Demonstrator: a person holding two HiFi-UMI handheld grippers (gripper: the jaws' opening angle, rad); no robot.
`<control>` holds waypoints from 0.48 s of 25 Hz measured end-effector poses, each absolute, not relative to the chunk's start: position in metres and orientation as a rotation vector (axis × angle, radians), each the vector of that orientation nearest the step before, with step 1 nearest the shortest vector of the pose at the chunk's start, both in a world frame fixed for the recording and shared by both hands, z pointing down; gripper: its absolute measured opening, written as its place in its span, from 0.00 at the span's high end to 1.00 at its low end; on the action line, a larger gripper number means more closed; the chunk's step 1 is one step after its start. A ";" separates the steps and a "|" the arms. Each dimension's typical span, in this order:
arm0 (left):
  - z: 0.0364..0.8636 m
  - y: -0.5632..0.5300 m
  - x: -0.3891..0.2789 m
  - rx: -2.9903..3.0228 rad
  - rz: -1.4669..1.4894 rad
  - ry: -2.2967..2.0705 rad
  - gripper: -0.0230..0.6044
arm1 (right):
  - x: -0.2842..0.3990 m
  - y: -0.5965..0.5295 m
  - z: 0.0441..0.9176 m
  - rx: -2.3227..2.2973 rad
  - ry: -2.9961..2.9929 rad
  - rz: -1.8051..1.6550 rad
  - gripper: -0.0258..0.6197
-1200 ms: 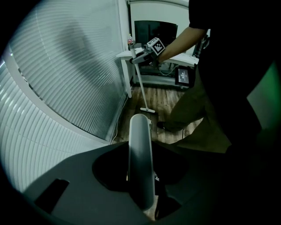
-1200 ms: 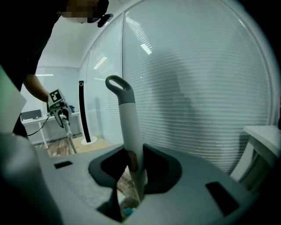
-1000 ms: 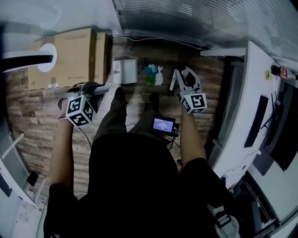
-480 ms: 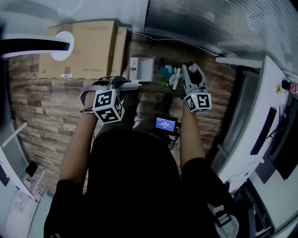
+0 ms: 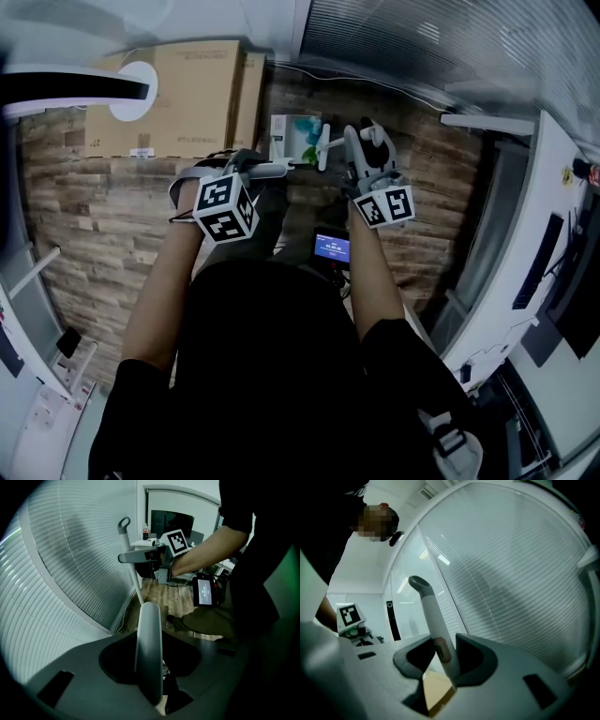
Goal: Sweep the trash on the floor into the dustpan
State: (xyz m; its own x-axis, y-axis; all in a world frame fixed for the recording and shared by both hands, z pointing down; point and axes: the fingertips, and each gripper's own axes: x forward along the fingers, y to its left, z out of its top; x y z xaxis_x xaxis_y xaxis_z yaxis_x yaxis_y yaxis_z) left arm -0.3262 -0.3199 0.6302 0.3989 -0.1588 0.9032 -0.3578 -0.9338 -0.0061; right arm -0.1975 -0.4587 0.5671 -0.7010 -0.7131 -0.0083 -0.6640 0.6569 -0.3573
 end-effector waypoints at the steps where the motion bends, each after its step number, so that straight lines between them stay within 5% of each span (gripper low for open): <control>1: 0.630 -0.320 -0.326 2.467 1.556 -0.461 0.79 | -0.201 -0.457 0.564 -1.118 2.695 -0.523 0.76; 12: 0.633 -0.317 -0.319 2.445 1.566 -0.498 0.79 | -0.167 -0.453 0.523 -1.036 2.535 -0.599 0.76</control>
State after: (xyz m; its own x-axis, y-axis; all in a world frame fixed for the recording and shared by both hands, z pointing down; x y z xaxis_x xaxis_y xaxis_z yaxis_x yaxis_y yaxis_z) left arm -0.3189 -0.3168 0.6328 0.3837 -0.1746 0.9068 -0.3813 -0.9243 -0.0166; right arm -0.1667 -0.4534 0.5234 -0.6778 -0.7205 -0.1468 -0.5787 0.6459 -0.4980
